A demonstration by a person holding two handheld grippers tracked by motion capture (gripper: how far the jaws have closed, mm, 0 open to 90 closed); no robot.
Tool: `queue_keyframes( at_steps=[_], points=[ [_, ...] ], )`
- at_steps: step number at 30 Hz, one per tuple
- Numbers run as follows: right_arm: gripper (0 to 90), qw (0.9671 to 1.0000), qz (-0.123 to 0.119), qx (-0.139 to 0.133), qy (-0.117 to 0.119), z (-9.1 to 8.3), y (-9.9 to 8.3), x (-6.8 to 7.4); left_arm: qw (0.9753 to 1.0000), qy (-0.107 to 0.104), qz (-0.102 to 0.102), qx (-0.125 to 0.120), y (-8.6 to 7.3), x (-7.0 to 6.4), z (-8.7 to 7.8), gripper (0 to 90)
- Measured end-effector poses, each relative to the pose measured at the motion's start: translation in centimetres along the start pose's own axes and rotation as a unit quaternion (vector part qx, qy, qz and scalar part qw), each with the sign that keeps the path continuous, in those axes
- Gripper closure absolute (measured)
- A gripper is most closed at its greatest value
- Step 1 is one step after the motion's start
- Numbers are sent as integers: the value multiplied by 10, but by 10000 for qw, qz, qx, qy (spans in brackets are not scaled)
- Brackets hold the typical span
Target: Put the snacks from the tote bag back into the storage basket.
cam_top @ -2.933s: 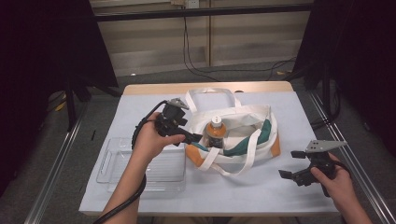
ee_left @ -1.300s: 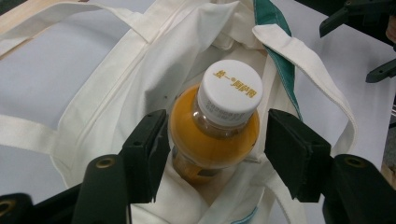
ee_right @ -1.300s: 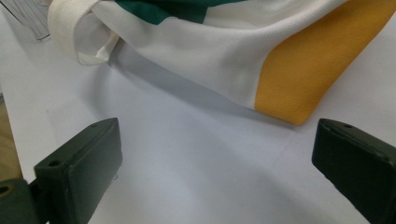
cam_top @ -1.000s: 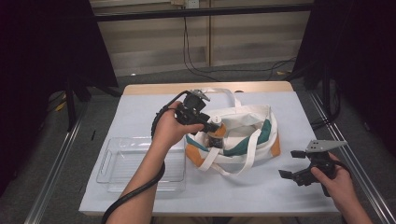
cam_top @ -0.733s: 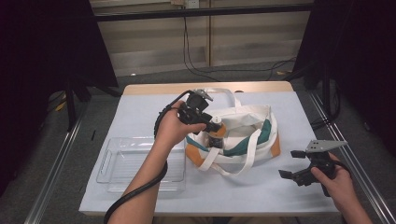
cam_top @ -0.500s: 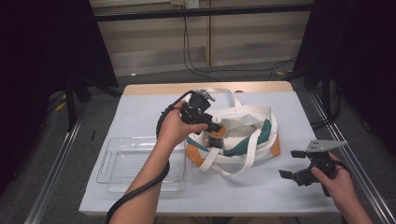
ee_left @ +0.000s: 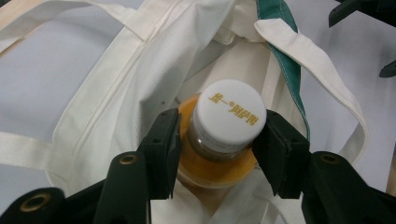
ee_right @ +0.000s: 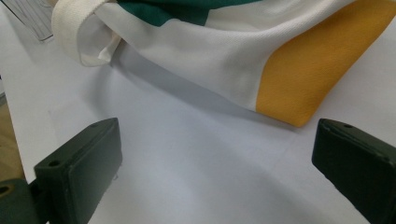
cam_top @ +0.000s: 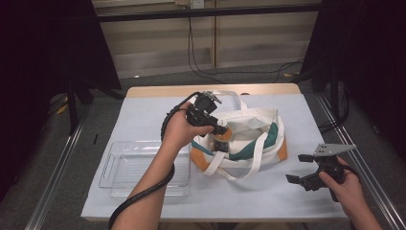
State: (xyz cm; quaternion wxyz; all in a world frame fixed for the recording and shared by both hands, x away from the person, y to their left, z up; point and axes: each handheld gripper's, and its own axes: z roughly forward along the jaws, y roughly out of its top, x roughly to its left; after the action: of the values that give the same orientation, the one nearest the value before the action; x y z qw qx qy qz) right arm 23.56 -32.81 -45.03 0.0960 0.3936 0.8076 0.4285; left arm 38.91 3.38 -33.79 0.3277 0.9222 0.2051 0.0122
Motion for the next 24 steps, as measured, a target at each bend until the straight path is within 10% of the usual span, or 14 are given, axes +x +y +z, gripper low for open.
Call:
queue_keyframes(
  at_steps=[24],
  points=[
    [14, 10000, 5, 30, 18, 1, 0, 0, 9996, 19, 37, 289, 11, -3, -4, 583]
  ],
)
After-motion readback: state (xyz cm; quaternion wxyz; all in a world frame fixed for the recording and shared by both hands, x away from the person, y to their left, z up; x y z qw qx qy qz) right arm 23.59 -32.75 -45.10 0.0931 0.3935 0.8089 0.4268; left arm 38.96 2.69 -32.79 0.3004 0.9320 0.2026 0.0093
